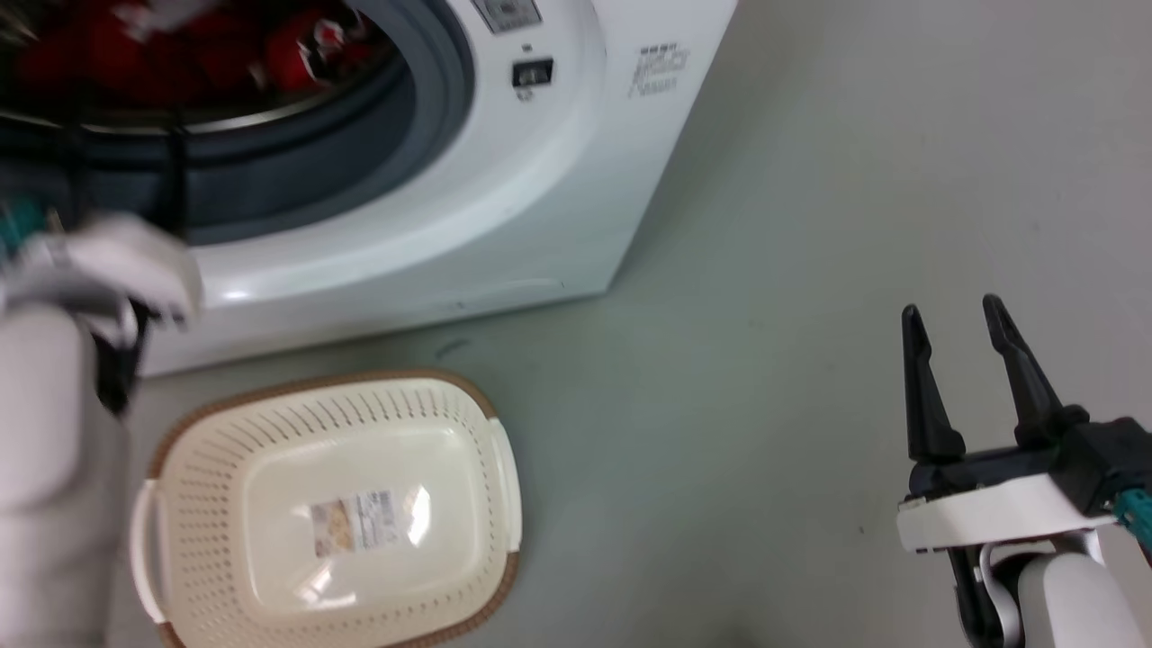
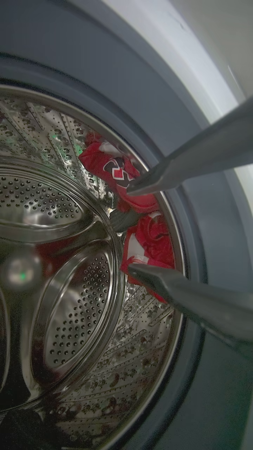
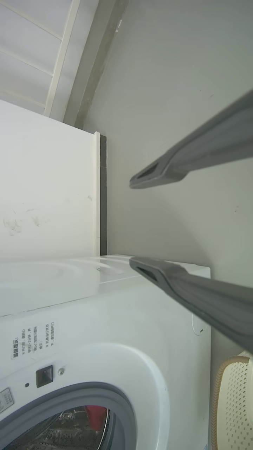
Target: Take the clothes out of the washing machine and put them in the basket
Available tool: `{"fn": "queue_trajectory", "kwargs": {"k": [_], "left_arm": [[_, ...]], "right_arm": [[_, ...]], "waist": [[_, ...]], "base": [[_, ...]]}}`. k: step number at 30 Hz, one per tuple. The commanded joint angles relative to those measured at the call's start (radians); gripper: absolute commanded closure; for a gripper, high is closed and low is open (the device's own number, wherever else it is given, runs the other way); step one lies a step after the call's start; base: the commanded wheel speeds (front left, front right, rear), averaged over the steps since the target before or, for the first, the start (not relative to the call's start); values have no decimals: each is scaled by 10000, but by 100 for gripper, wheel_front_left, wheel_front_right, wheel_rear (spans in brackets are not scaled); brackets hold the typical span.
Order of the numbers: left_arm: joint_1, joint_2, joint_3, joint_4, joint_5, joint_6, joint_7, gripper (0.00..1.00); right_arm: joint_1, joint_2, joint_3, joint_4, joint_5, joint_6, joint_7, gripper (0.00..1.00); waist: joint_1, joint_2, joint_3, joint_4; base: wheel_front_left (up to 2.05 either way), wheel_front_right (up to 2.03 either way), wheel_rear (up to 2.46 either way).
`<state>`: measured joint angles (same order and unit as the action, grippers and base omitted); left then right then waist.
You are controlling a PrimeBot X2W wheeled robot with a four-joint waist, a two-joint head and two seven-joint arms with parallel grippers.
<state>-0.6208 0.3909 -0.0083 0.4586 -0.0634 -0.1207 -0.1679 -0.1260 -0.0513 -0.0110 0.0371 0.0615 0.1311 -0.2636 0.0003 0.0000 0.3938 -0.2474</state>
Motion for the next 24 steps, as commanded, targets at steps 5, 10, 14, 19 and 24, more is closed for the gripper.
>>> {"fn": "queue_trajectory", "kwargs": {"k": [5, 10, 14, 19, 24], "left_arm": [[-3307, 927, -617, 1297, 144, -62, 1528, 0], [-6055, 1569, -1298, 2441, 173, -86, 2823, 0], [-7759, 2173, -2021, 3192, 110, -89, 3861, 0], [-9449, 2730, -2764, 3936, 14, -91, 5239, 0], [-10612, 3264, -3535, 4441, 148, -92, 6527, 0]], "right_arm": [[-695, 22, 226, -166, 426, -7, -18, 0], [-1069, 19, 502, -354, 814, -7, -18, 0], [-1205, 25, 870, -497, 1120, -7, -18, 0], [-1241, 22, 1313, -689, 1334, -7, -18, 0], [-1213, 22, 1713, -844, 1526, -7, -18, 0]], "waist": [[-3, 0, 2304, -700], [-3, 0, 3300, -1005], [-3, 0, 3973, -1293], [-3, 0, 4641, -1674], [-3, 0, 5057, -2092]], "base": [[0, 0, 0], [0, 0, 0], [0, 0, 0], [0, 0, 0], [0, 0, 0]]}}
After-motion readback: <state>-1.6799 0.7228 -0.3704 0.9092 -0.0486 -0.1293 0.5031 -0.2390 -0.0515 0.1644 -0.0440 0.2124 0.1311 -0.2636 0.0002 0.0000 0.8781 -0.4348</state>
